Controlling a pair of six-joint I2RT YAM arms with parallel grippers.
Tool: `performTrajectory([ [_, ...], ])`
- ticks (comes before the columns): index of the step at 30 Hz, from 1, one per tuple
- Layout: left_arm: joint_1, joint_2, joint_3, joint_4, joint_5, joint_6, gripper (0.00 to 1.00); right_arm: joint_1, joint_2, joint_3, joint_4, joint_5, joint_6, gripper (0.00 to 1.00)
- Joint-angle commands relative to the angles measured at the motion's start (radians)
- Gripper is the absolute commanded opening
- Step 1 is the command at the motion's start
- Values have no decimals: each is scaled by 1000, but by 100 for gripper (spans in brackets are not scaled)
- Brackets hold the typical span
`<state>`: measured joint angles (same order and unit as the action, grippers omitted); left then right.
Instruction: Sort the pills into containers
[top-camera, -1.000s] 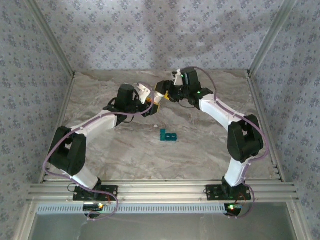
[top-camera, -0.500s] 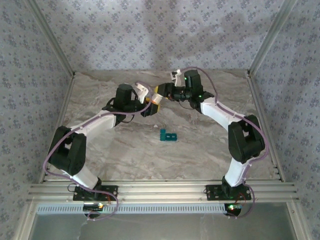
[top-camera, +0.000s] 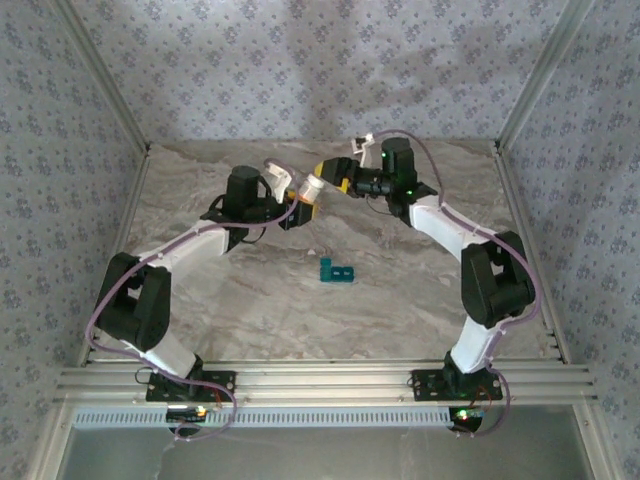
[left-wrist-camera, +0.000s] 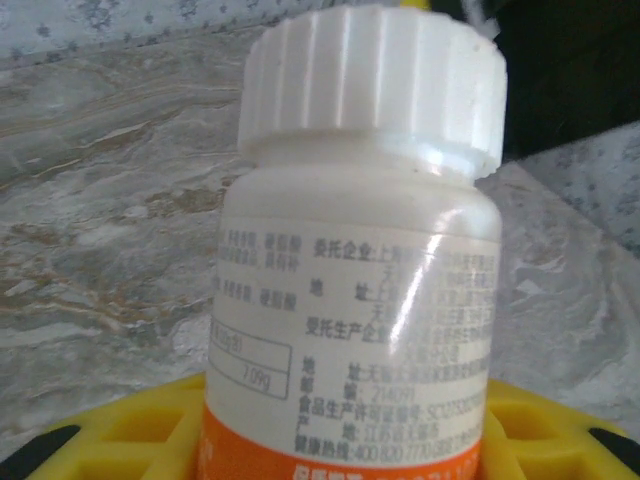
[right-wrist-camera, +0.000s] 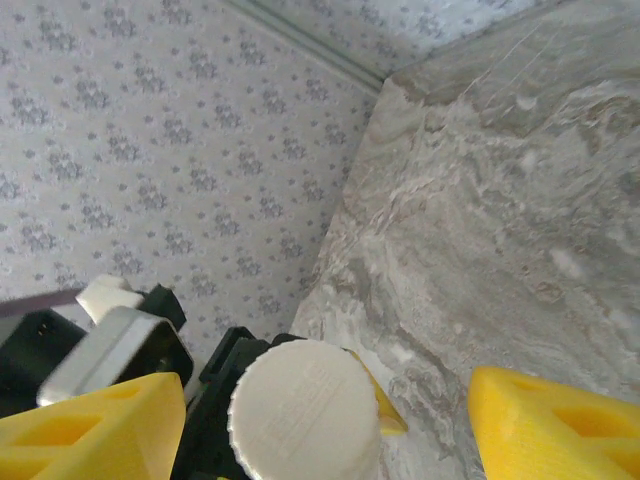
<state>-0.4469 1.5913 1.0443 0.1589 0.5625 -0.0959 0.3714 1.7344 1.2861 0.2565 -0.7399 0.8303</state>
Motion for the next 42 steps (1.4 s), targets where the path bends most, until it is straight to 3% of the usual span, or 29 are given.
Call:
performTrajectory([
  [1,-15,-52,22,-39,-82,89,0,-19,-53,18,-108,88,50,76],
  [5,-38,-49,35,-74,-135,141,0,-20,-46,38,-197,160,68,81],
  [13,-59,-35,47,-88,-154,154,0,7,-10,69,-226,164,84,81],
  [42,-80,7,71,-88,-149,150,0,75,24,112,-267,147,55,69],
])
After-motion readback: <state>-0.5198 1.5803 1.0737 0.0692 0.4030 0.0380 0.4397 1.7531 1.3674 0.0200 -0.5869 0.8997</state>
